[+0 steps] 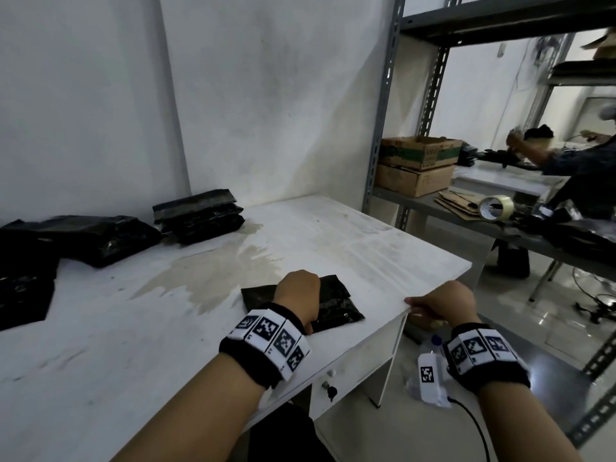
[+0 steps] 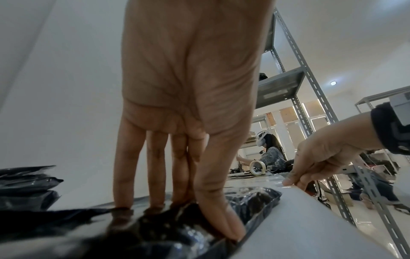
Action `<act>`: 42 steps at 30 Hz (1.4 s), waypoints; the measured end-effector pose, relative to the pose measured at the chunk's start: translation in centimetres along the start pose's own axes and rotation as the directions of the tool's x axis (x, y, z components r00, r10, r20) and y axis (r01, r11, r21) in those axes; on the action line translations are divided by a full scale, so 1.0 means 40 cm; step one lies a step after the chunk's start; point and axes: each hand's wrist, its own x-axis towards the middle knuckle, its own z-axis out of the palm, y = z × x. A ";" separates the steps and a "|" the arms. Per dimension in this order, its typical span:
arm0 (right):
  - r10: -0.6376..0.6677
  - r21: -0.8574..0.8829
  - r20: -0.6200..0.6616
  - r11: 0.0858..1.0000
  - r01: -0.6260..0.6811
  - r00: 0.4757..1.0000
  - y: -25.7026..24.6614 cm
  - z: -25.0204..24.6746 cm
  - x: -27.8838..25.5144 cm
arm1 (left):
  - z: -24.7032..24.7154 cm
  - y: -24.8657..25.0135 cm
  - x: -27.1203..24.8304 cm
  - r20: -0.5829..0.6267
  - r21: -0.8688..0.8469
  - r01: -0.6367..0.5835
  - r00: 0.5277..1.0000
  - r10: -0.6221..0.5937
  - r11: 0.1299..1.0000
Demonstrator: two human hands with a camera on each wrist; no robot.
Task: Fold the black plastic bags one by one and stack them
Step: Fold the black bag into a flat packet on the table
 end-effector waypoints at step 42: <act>-0.647 -0.004 0.249 0.743 0.669 0.721 -0.007 -0.032 0.030 | 0.000 -0.002 -0.016 -0.019 -0.054 0.102 0.994 -0.104 0.993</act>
